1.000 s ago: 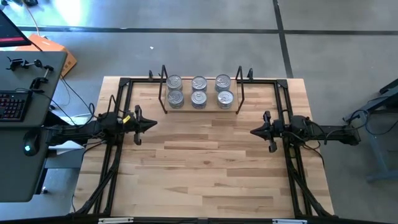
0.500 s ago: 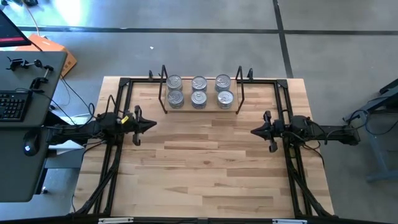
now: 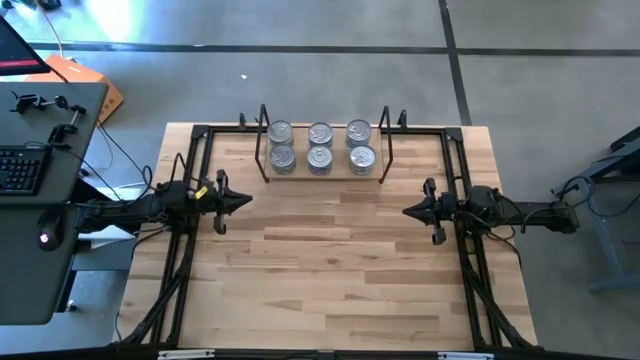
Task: Stack canned seafood by type on shelf
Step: Return to Home Position
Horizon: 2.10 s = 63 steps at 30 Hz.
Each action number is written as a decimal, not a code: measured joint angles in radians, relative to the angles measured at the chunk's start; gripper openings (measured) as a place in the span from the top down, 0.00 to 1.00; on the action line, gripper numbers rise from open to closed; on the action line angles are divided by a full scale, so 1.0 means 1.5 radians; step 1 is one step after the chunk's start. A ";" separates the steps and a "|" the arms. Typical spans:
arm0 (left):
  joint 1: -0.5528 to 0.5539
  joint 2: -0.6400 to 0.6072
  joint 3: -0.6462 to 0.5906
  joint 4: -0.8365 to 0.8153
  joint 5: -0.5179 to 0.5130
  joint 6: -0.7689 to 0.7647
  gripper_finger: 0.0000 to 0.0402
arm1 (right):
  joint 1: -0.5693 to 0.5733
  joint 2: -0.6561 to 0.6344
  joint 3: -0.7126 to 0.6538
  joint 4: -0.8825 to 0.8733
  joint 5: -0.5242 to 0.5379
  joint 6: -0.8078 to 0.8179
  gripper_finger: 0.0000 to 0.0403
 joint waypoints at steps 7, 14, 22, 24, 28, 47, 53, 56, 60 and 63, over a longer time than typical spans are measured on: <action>-0.001 0.000 0.000 0.000 0.000 0.000 1.00 | 0.000 0.002 0.000 0.000 0.000 0.000 0.99; -0.001 0.000 0.000 0.000 0.000 0.000 1.00 | 0.000 0.002 0.000 0.000 0.000 0.000 0.99; -0.001 0.003 0.000 -0.005 0.021 -0.013 1.00 | 0.000 0.002 0.000 0.000 0.000 0.000 0.99; -0.001 0.005 0.000 -0.005 0.022 -0.023 1.00 | 0.000 0.002 -0.001 0.000 0.000 0.000 0.99; -0.001 0.007 0.000 -0.007 0.022 0.035 1.00 | 0.000 0.002 -0.001 0.000 0.000 0.000 0.99; -0.001 0.002 0.001 -0.006 0.020 0.040 1.00 | 0.000 0.002 -0.001 0.000 0.000 0.000 0.99; -0.001 0.002 0.001 -0.006 0.020 0.040 1.00 | 0.000 0.002 -0.001 0.000 0.000 0.000 0.99; -0.001 0.002 0.001 -0.005 0.020 0.040 1.00 | 0.000 0.002 -0.001 0.000 0.000 0.000 0.99; -0.001 0.002 0.001 -0.005 0.020 0.040 1.00 | 0.000 0.002 -0.001 0.000 0.000 0.000 0.99; -0.001 0.002 0.001 -0.005 0.020 0.040 1.00 | 0.000 0.002 -0.001 0.000 0.000 0.000 0.99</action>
